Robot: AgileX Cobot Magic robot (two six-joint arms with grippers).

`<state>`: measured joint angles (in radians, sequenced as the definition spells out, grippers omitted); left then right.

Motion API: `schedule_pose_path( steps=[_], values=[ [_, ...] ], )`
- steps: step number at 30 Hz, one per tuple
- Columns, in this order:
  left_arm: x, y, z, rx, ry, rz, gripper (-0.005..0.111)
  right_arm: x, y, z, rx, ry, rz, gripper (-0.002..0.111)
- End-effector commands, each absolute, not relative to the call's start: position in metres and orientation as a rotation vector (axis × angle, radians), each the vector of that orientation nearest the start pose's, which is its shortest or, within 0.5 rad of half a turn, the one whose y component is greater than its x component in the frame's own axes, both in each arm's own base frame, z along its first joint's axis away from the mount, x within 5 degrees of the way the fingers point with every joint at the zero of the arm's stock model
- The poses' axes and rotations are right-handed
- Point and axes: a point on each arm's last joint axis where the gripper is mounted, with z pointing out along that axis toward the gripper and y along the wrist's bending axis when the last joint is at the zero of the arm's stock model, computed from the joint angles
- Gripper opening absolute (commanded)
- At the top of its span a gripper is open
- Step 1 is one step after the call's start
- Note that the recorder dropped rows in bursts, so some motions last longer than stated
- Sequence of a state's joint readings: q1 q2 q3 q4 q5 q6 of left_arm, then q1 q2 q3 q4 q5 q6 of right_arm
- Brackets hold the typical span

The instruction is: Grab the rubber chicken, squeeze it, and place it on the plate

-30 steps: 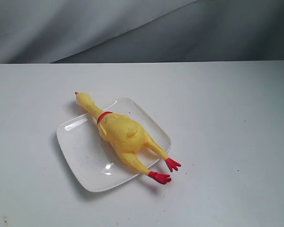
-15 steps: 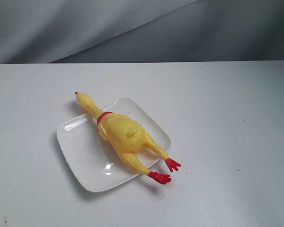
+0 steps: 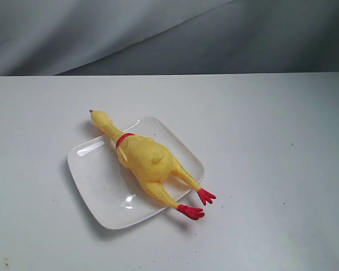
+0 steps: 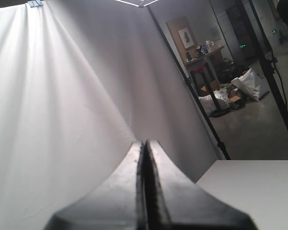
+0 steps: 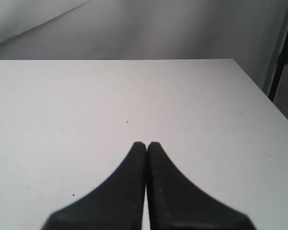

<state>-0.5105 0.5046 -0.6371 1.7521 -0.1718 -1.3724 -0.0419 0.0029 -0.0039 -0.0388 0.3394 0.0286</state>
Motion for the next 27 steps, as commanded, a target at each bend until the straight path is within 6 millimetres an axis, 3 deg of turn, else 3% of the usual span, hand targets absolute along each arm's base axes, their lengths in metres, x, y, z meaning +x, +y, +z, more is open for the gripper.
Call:
schedule_pose_path(
  steps=[1,21,27],
  values=[
    [0.079,-0.061,0.386,0.705,1.192,-0.232,0.000,0.053,-0.004,0.182,0.052,1.831,-0.048,0.000],
    [0.079,-0.060,0.386,0.704,1.193,-0.226,0.000,0.053,-0.004,0.182,0.050,1.831,-0.050,0.000],
    [0.068,-0.039,0.392,0.576,1.174,-0.069,0.000,0.053,-0.004,0.182,0.050,1.831,-0.050,0.000]
  ],
)
